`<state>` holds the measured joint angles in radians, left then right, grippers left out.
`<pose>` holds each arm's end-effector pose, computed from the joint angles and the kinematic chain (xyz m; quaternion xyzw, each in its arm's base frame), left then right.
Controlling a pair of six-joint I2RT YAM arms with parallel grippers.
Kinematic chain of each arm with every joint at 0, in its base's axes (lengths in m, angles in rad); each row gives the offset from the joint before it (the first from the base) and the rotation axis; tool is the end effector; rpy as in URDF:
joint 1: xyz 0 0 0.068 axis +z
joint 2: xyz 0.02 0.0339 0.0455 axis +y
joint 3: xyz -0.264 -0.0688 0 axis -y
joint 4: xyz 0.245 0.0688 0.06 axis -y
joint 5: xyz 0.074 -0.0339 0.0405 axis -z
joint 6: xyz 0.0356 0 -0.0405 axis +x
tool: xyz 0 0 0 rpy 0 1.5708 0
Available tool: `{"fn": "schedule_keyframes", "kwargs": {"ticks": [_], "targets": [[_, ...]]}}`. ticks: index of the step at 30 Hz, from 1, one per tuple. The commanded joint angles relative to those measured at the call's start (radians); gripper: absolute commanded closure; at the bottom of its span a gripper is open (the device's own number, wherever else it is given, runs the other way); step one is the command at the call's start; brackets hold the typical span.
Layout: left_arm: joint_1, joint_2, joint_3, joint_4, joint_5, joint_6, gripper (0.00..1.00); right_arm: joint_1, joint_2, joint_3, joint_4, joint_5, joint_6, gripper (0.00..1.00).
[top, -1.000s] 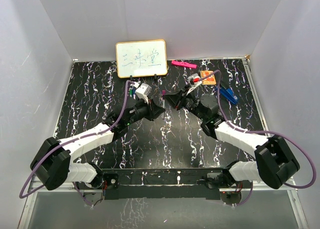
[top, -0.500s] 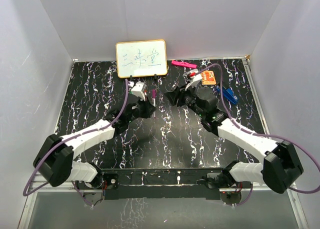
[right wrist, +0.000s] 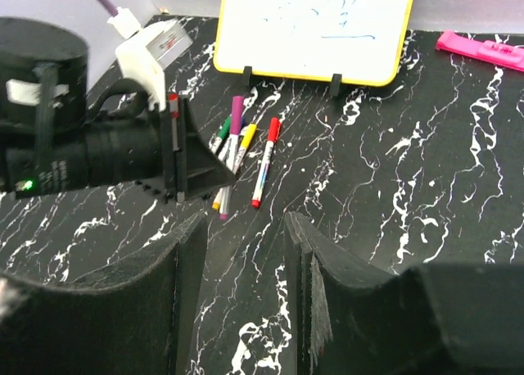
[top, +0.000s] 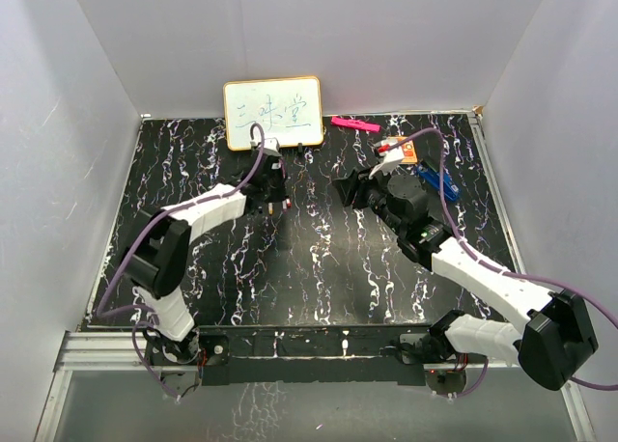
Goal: Insert the pens into the pen caps
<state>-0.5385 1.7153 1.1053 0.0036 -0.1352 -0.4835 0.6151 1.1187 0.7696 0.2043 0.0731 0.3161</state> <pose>0.3313 -0.1923 0.2213 -0.0070 0.8845 -0.1741 0.4328 0.2169 0.1501 0.3078 -0.0890 0.7510 0.2688 0.5965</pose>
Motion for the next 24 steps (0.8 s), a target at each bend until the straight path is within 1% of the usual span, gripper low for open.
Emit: {"fn": "schedule_keyframes", "kwargs": {"ticks": [1, 4, 8, 20, 24], "targets": [[0.029, 0.093, 0.125, -0.114, -0.028, -0.010, 1.00, 0.002, -0.022, -0.011, 0.014, 0.009, -0.011, 0.59], [0.046, 0.168, 0.196, -0.166, -0.027, -0.033, 1.00, 0.002, -0.025, -0.018, 0.014, 0.004, -0.008, 0.59], [0.063, 0.221, 0.238, -0.179, -0.023, -0.068, 1.00, 0.002, -0.034, -0.034, 0.012, 0.001, -0.004, 0.59], [0.068, 0.258, 0.275, -0.202, -0.054, -0.091, 1.00, 0.003, -0.025, -0.047, 0.012, -0.004, 0.002, 0.59], [0.068, 0.264, 0.275, -0.207, -0.073, -0.098, 0.96, 0.003, -0.030, -0.051, 0.011, -0.002, 0.003, 0.59]]}}
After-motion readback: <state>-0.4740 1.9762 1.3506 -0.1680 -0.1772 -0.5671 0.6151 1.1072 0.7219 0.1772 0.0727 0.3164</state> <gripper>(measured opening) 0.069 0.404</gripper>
